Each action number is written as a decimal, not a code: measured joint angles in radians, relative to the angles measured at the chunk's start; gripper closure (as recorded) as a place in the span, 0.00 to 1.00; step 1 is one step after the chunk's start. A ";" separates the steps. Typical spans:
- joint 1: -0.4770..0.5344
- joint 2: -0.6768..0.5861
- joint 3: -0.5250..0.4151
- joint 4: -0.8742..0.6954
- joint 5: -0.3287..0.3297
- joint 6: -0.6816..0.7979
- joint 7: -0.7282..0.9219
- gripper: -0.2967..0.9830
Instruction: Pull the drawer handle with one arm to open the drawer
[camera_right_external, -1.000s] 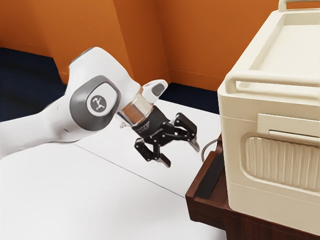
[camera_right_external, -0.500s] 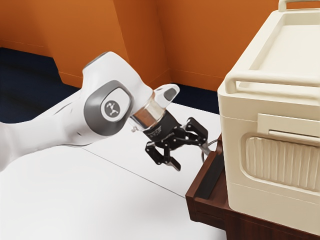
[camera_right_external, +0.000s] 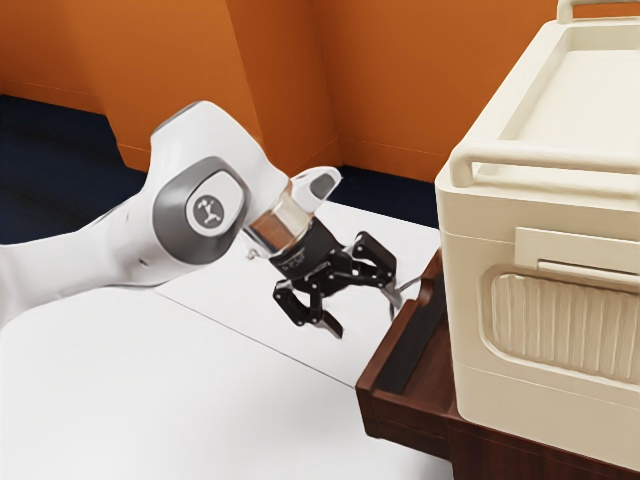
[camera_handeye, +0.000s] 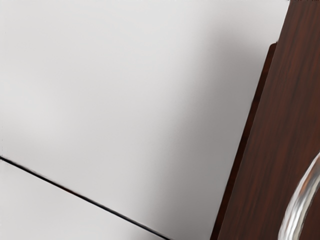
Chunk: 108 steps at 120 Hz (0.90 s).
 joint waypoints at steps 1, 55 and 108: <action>0.000 0.000 0.002 0.000 0.001 -0.001 0.000 0.23; 0.021 -0.014 0.078 -0.010 0.025 -0.038 0.004 0.23; 0.005 -0.057 0.147 -0.041 0.057 -0.072 0.007 0.23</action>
